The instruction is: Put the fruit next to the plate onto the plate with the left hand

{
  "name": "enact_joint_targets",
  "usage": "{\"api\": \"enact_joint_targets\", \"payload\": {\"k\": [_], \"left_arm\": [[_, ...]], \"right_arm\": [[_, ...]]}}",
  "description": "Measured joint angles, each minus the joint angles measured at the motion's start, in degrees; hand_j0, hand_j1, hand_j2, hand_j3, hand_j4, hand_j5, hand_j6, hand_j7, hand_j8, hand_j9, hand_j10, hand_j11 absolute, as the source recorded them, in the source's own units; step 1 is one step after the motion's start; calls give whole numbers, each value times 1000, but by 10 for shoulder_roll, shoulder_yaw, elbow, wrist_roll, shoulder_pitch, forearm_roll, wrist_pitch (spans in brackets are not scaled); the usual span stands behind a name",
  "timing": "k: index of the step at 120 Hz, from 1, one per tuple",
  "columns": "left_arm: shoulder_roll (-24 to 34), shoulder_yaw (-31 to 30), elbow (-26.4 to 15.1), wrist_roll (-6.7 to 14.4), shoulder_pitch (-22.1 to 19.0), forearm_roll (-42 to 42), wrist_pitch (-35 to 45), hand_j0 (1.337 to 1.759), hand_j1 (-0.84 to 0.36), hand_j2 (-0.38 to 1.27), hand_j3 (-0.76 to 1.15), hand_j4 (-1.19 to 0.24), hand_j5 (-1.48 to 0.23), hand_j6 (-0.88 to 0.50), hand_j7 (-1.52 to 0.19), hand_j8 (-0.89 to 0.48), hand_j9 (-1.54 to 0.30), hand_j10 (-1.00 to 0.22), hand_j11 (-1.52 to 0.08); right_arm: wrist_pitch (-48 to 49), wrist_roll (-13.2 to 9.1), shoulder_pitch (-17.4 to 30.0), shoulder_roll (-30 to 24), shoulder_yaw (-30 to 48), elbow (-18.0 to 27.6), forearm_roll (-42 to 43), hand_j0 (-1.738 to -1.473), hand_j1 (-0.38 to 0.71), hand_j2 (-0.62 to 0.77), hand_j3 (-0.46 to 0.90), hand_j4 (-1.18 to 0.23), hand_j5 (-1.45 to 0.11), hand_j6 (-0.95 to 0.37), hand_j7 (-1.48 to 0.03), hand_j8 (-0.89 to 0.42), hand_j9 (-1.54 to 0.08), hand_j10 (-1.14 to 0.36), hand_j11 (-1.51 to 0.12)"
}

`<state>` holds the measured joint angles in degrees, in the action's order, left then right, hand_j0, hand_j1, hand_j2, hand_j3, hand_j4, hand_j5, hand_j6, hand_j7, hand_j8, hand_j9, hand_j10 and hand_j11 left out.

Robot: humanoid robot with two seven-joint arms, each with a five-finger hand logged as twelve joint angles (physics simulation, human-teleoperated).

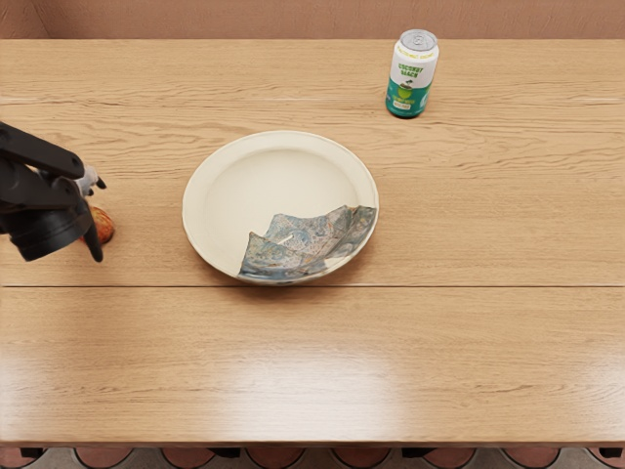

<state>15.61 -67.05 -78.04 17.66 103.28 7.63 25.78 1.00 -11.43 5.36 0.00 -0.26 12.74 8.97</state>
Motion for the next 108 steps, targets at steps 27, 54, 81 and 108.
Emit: {"api": "enact_joint_targets", "payload": {"k": [27, 54, 81, 108], "left_arm": [[-8, 9, 16, -1, -25, -1, 25, 1658, 118, 39, 0, -193, -250, -193, -250, -193, -250, -193, -250], [-9, 14, 48, -1, -51, -1, 32, 1658, 116, 39, 0, -195, -253, -195, -253, -195, -252, -195, -252], [-11, 15, 64, -1, -59, 0, 33, 1658, 60, 49, 0, -241, -313, -242, -313, -242, -313, -241, -313], [-24, 19, 66, -1, -63, 1, 33, 1658, 13, 57, 0, -281, -365, -281, -364, -281, -364, -281, -364]], "right_arm": [[0, 0, 0, 0, 0, 0, 0, -1658, -322, -5, 0, -22, -29, -22, -29, -22, -29, -22, -29], [0, 0, 0, 0, 0, 0, 0, -1658, -322, -5, 0, -22, -29, -22, -29, -22, -29, -22, -29], [0, 0, 0, 0, 0, 0, 0, -1658, -322, -5, 0, -22, -29, -22, -29, -22, -29, -22, -29], [0, 0, 0, 0, 0, 0, 0, -1658, -322, -5, 0, -22, -29, -22, -29, -22, -29, -22, -29]]}}
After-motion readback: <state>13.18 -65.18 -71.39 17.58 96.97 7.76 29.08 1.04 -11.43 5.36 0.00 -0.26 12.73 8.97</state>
